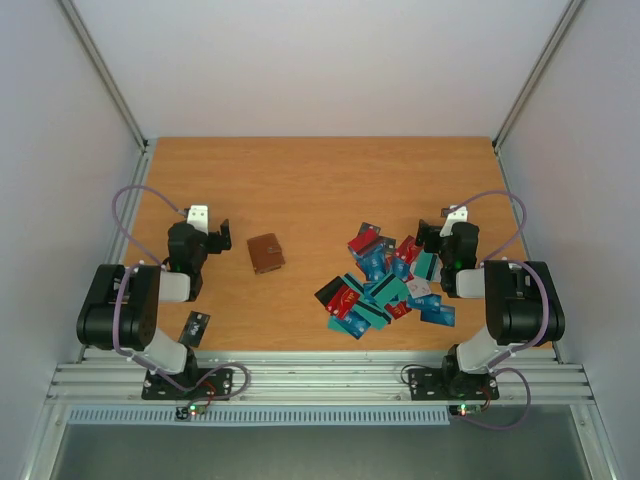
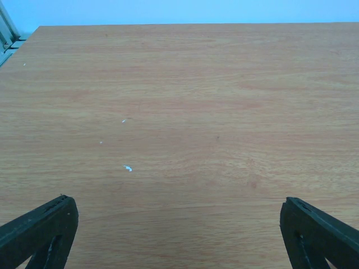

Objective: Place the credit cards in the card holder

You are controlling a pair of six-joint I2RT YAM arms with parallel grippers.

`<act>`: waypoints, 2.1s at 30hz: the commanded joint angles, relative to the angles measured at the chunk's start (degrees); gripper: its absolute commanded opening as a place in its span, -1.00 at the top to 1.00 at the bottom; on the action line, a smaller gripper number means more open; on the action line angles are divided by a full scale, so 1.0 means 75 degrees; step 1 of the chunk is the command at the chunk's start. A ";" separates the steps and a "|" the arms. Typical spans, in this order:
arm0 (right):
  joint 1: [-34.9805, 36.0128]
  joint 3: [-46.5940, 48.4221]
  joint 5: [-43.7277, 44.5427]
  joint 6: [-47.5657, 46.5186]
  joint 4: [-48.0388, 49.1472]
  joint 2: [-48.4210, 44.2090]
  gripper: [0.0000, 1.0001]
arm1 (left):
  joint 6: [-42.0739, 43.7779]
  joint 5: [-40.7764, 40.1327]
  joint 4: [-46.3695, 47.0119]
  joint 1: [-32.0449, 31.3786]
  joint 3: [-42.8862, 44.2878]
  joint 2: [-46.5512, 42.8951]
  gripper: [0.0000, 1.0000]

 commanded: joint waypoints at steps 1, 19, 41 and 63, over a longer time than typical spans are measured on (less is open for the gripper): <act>0.0038 0.0121 -0.0026 -0.0109 0.0370 0.0037 -0.97 | 0.0015 -0.0102 0.0680 -0.0023 0.0197 0.0086 -0.99; 0.0048 0.0073 -0.0083 -0.0170 0.0444 0.0000 -0.97 | 0.0045 -0.0103 0.0659 -0.0024 0.0183 0.0001 -0.99; 0.0210 0.3026 -0.0085 0.0489 -0.6176 -0.3654 -0.97 | -0.1134 0.0408 -0.8042 -0.0046 0.3698 -0.3613 -0.99; 0.1899 0.5051 -0.2226 0.2507 -1.2286 -0.3666 -0.97 | -0.3872 0.2646 -1.1479 -0.0676 0.3876 -0.1925 -0.53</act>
